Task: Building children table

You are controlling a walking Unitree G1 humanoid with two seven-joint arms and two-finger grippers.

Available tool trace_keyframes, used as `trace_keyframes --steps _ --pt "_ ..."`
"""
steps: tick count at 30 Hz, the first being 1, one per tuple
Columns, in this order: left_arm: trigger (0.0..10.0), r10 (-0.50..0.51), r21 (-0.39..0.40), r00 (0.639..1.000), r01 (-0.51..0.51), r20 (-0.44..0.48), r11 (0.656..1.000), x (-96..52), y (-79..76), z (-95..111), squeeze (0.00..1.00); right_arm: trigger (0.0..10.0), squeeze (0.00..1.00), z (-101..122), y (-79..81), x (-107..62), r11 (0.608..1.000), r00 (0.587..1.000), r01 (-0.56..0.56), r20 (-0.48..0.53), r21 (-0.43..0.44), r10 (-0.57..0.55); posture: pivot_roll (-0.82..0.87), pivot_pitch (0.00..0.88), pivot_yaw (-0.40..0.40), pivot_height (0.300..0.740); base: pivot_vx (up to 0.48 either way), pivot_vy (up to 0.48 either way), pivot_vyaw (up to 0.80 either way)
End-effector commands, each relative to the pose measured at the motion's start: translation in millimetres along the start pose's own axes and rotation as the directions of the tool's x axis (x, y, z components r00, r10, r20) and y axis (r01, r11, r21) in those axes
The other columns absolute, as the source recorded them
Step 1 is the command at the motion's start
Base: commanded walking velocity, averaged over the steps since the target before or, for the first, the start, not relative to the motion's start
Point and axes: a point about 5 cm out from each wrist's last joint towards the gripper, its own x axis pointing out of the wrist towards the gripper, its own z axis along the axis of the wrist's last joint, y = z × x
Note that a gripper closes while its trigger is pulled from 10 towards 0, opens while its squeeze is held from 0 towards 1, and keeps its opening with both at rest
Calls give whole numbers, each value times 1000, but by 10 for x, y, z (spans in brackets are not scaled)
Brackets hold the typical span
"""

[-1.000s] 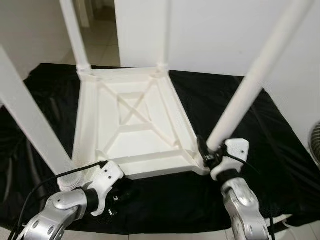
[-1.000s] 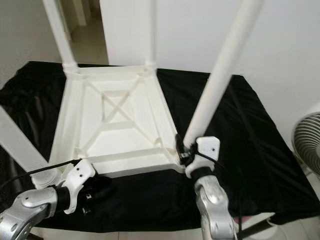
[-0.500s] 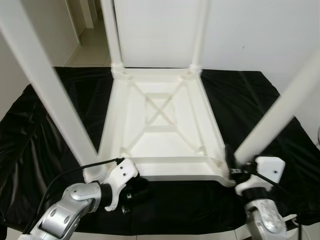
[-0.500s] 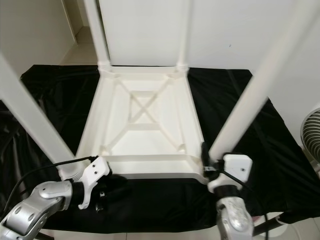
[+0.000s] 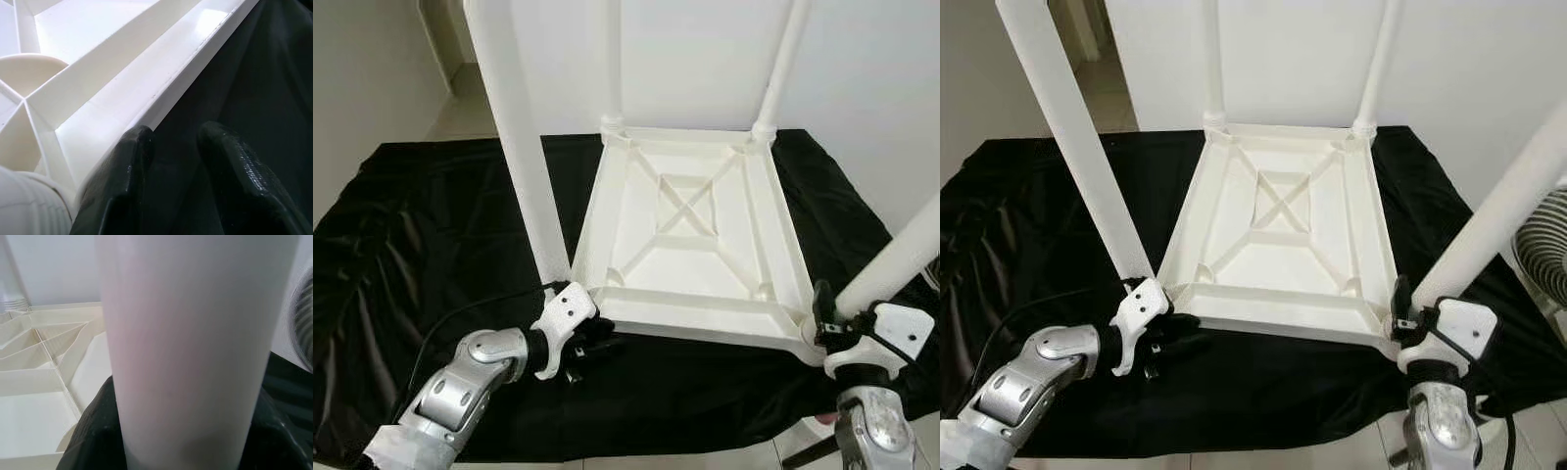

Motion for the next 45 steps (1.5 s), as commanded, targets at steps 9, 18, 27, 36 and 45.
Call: trace_keyframes --steps 9,18,27,36,45 --pt "10000 48 -5 999 -48 20 999 -53 -43 5 0 10000 0 -167 221 16 976 975 -203 -79 84 209 -81 96 41 740 0 0 0" --pt "10000 69 -24 997 -68 22 997 -95 -80 -25 0 10000 0 -78 278 -186 978 980 -197 -21 71 199 -86 100 33 740 0 0 0" --pt "10000 60 -22 998 -60 14 998 -98 -61 -27 0 10000 0 28 264 -439 998 997 -55 47 10 55 -113 111 67 740 0 0 0" --pt "10000 32 -16 999 -31 7 999 -79 -54 -18 0 10000 0 103 243 -498 1000 998 18 67 25 -20 -128 117 88 740 0 0 0" --pt "10000 13 -13 1000 -13 4 1000 -66 -29 -8 0 10000 0 121 394 -776 999 998 -42 53 -24 43 -147 134 112 740 0 0 0"
